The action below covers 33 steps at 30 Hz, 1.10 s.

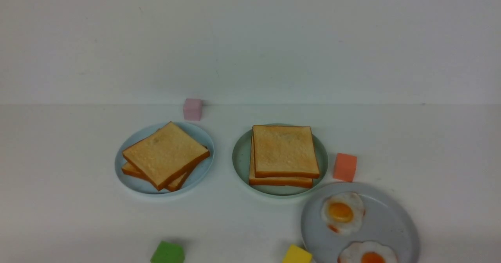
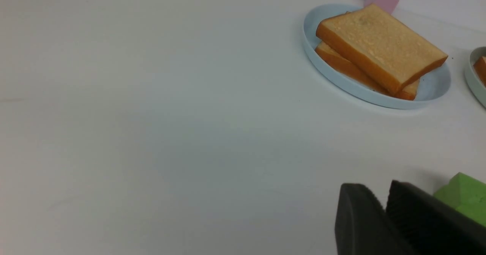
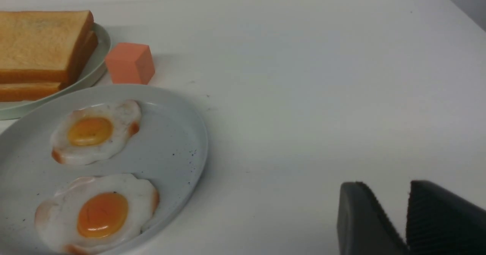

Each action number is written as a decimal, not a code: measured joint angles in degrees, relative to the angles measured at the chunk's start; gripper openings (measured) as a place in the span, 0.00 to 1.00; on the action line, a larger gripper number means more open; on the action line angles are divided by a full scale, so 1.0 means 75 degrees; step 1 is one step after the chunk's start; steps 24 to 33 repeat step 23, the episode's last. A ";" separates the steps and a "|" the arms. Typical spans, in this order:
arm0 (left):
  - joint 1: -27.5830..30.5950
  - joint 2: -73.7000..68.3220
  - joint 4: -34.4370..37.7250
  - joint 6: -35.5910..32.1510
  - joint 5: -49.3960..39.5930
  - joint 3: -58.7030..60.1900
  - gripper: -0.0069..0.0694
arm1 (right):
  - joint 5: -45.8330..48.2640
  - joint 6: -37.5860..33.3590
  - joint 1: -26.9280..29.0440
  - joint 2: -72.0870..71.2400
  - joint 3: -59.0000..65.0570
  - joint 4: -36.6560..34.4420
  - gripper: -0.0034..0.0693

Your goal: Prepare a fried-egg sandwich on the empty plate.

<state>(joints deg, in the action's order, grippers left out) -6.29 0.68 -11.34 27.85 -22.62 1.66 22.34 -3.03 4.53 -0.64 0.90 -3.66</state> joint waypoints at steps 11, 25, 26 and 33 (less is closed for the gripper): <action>0.0000 0.0000 0.0000 0.0000 0.0000 0.0000 0.26 | 0.0000 0.0000 0.0000 0.0000 0.0000 0.0000 0.36; 0.0000 0.0000 0.0000 0.0000 0.0000 0.0000 0.28 | 0.0000 0.0008 0.0000 0.0000 0.0000 0.0000 0.37; 0.0000 0.0000 0.0000 0.0000 0.0000 0.0000 0.28 | 0.0000 0.0008 0.0000 0.0000 0.0000 0.0000 0.37; 0.0000 0.0000 0.0000 0.0000 0.0000 0.0000 0.28 | 0.0000 0.0008 0.0000 0.0000 0.0000 0.0000 0.37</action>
